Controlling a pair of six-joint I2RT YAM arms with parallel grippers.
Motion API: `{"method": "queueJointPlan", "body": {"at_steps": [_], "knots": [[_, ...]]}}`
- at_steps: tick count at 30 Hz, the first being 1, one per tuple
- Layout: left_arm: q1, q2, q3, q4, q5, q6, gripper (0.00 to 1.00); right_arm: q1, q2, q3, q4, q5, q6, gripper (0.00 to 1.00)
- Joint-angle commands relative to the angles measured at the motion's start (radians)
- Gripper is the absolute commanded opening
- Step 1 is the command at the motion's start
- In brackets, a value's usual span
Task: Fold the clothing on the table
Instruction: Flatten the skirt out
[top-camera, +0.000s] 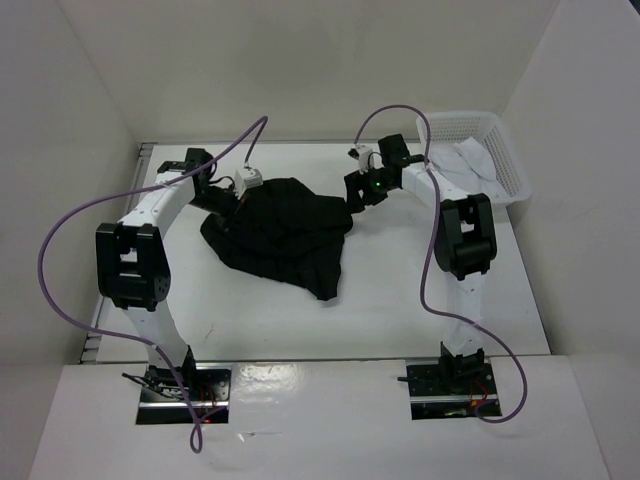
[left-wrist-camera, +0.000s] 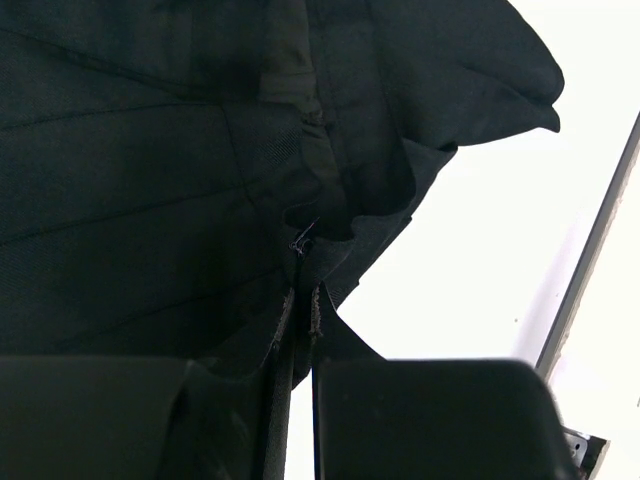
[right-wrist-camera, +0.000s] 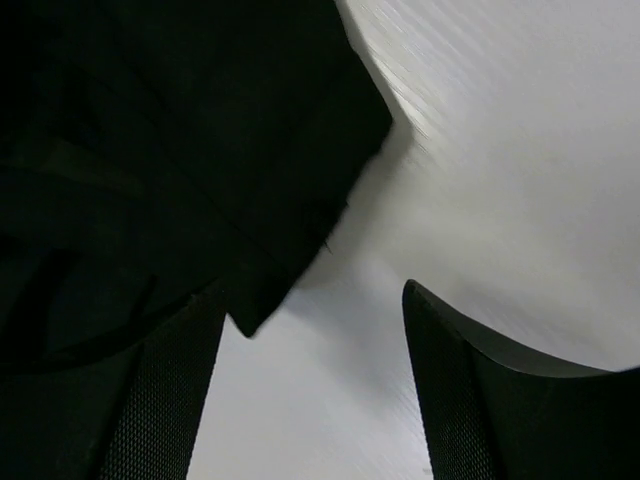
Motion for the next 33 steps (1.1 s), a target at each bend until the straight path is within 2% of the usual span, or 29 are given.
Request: {"method": "queueJointPlan", "body": {"at_steps": [1,6,27,33], "knots": [[-0.001,-0.058,-0.016,0.036,0.029,-0.004,0.07,-0.009,0.032,0.117,-0.053,-0.227,0.052,0.74],[0.008,-0.048,-0.016,0.036,0.029,-0.004,0.07,-0.009,0.046,0.117,-0.063,-0.267,0.061,0.65],[0.008,-0.038,-0.025,0.027,0.038,-0.004,0.07,-0.018,0.028,-0.02,-0.045,-0.201,0.043,0.63],[0.008,-0.038,-0.025,0.027,0.038,-0.004,0.07,-0.018,0.047,-0.02,-0.045,-0.21,0.043,0.53]]}}
